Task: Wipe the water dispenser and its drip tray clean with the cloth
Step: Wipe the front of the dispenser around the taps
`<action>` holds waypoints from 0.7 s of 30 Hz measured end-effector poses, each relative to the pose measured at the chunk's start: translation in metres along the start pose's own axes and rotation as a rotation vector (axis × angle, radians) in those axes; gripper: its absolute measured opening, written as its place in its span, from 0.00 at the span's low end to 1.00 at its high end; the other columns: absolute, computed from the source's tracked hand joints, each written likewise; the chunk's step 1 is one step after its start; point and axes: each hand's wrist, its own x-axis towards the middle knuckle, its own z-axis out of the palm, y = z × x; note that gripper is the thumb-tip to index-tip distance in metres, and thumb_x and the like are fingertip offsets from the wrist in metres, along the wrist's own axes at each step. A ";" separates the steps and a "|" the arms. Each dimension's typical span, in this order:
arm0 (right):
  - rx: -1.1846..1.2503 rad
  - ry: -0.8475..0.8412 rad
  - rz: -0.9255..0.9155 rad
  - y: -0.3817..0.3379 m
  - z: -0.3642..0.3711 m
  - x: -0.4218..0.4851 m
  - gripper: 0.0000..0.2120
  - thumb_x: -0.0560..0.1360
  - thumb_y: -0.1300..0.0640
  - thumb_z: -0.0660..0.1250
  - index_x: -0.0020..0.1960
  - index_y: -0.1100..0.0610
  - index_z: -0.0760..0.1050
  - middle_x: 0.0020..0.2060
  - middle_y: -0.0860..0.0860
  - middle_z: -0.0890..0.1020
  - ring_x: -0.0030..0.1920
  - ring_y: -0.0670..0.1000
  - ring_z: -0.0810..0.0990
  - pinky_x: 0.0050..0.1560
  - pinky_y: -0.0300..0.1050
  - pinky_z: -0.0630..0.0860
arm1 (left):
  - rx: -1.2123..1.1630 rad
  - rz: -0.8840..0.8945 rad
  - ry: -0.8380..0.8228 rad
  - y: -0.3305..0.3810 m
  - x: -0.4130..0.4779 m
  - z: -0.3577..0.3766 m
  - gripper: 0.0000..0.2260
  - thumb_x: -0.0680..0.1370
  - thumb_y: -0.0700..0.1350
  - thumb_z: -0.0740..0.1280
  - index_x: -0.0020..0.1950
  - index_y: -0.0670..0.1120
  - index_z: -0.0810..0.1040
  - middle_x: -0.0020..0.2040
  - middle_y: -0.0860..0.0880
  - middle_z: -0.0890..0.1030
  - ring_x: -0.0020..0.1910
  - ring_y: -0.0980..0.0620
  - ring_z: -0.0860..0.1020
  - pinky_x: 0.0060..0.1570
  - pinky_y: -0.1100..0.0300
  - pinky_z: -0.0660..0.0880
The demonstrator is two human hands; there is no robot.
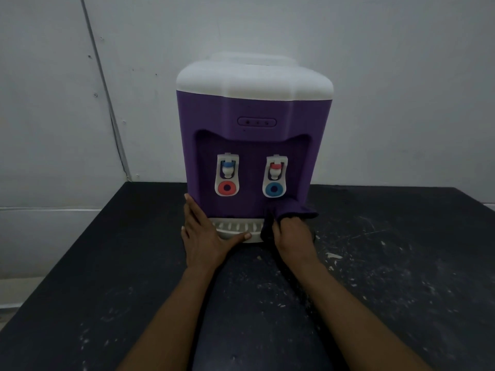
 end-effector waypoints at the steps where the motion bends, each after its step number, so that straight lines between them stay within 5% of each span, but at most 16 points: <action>1: -0.022 -0.035 0.030 -0.004 0.002 0.003 0.14 0.85 0.61 0.58 0.45 0.61 0.77 0.45 0.63 0.82 0.42 0.56 0.73 0.43 0.45 0.61 | 0.003 -0.002 0.001 -0.001 0.000 0.000 0.75 0.54 0.78 0.74 0.76 0.51 0.22 0.83 0.43 0.42 0.81 0.43 0.50 0.77 0.36 0.52; 5: -0.011 -0.082 0.017 -0.021 0.010 0.015 0.12 0.84 0.65 0.58 0.55 0.68 0.79 0.53 0.64 0.81 0.55 0.64 0.79 0.48 0.42 0.63 | 0.005 0.013 0.007 -0.004 0.002 0.001 0.75 0.54 0.76 0.74 0.77 0.50 0.23 0.82 0.43 0.43 0.81 0.44 0.51 0.78 0.38 0.50; 12: -0.155 -0.351 -0.116 -0.075 0.028 0.034 0.11 0.82 0.66 0.60 0.60 0.63 0.78 0.62 0.60 0.79 0.62 0.58 0.77 0.57 0.44 0.70 | 0.035 0.042 0.026 -0.005 0.004 0.002 0.71 0.61 0.65 0.80 0.79 0.44 0.28 0.82 0.40 0.45 0.81 0.43 0.52 0.79 0.39 0.50; 17: -0.217 -0.706 0.102 -0.103 0.033 0.067 0.19 0.82 0.58 0.66 0.71 0.61 0.71 0.71 0.59 0.74 0.69 0.58 0.74 0.65 0.48 0.72 | 0.085 0.083 0.041 -0.006 0.002 0.000 0.67 0.65 0.60 0.80 0.78 0.43 0.28 0.82 0.40 0.44 0.81 0.43 0.49 0.78 0.38 0.51; 21: -0.246 -0.591 0.014 -0.089 0.027 0.059 0.13 0.83 0.60 0.63 0.66 0.62 0.75 0.66 0.59 0.77 0.65 0.59 0.77 0.58 0.45 0.71 | 0.056 0.063 0.026 -0.006 0.003 -0.001 0.69 0.64 0.61 0.81 0.78 0.45 0.27 0.83 0.42 0.43 0.82 0.44 0.49 0.78 0.38 0.50</action>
